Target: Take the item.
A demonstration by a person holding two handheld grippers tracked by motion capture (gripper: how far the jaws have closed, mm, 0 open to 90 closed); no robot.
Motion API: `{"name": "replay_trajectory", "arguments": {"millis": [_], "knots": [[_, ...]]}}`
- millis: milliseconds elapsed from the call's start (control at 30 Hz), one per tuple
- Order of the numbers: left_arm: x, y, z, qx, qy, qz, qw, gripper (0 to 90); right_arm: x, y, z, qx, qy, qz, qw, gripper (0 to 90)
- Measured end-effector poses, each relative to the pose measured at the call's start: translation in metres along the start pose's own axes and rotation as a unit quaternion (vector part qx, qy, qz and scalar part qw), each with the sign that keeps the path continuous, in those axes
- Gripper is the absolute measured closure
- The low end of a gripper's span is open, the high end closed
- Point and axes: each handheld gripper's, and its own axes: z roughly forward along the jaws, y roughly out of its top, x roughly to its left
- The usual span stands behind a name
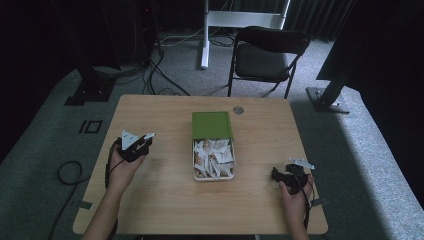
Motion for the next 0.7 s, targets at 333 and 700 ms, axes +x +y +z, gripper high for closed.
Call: {"name": "replay_trajectory", "arguments": {"millis": [333, 700], "knots": [[0.003, 0.000, 0.023, -0.003, 0.018, -0.009, 0.9998, 72.9, 0.000, 0.000, 0.000, 0.000, 0.000, 0.000, 1.0000, 11.0], [0.003, 0.004, 0.050, 0.011, 0.033, -0.016, 0.9993, 72.9, 0.000, 0.000, 0.000, 0.000, 0.000, 0.000, 1.0000, 11.0]]}}
